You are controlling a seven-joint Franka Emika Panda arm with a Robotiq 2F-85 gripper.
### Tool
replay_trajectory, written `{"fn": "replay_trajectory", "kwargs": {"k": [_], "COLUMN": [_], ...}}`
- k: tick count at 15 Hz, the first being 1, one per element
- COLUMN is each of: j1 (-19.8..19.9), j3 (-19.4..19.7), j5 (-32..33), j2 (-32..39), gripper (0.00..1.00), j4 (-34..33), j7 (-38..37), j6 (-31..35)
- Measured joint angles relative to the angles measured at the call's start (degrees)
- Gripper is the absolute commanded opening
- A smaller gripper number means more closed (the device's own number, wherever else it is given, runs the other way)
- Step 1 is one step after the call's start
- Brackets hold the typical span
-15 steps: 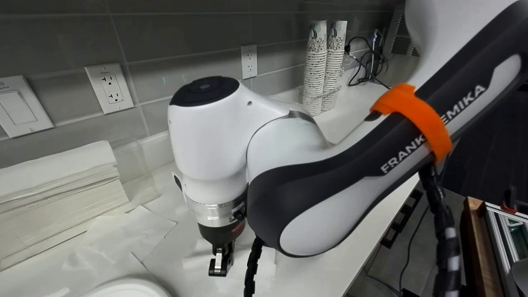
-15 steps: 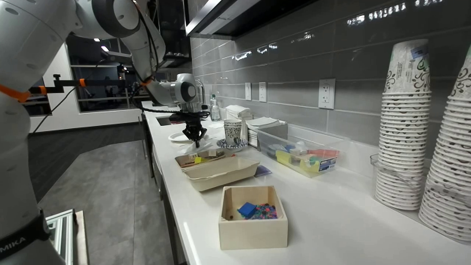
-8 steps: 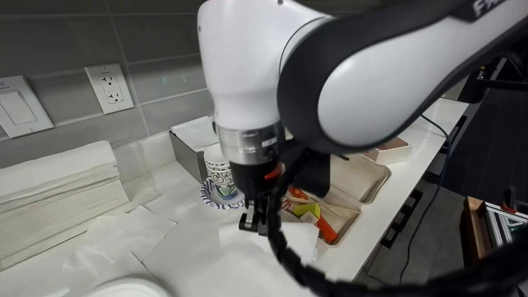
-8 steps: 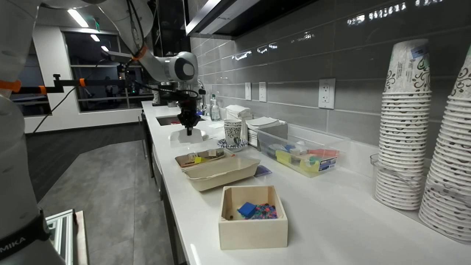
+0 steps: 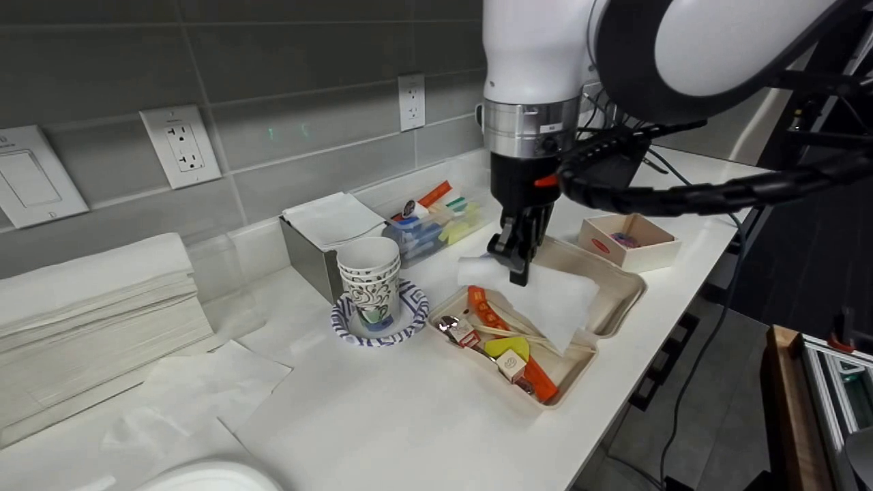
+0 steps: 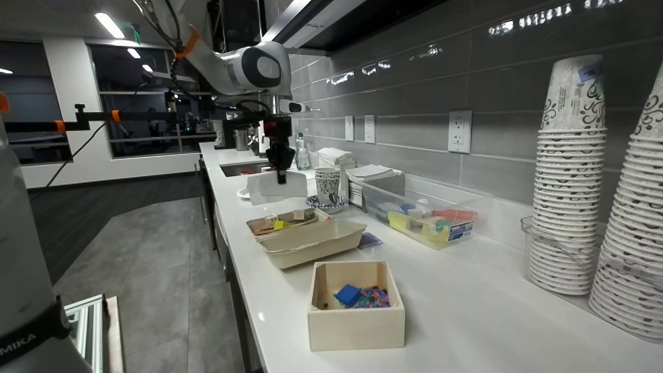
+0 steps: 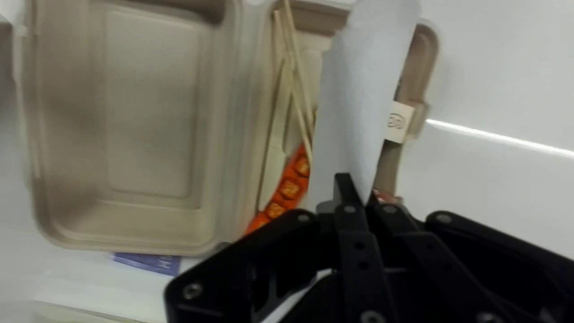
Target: Pick up the napkin and place it inside the takeaway pack
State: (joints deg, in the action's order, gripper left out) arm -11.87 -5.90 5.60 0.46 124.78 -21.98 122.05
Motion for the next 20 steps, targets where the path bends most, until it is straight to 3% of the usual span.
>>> {"fn": "replay_trajectory", "kwargs": {"k": [7,13,20], "j1": [3.9,3.8,3.8], "j3": [0.3,-1.2,-0.9], "j5": [6.5,8.7,13.8], "j2": [-2.3,0.0,4.4], "gripper": [0.0,0.0,0.0], "j4": [7.9,11.6,12.0], "j7": [-4.3,-6.3,-14.7], "j6": [1.6,11.2,20.7]}}
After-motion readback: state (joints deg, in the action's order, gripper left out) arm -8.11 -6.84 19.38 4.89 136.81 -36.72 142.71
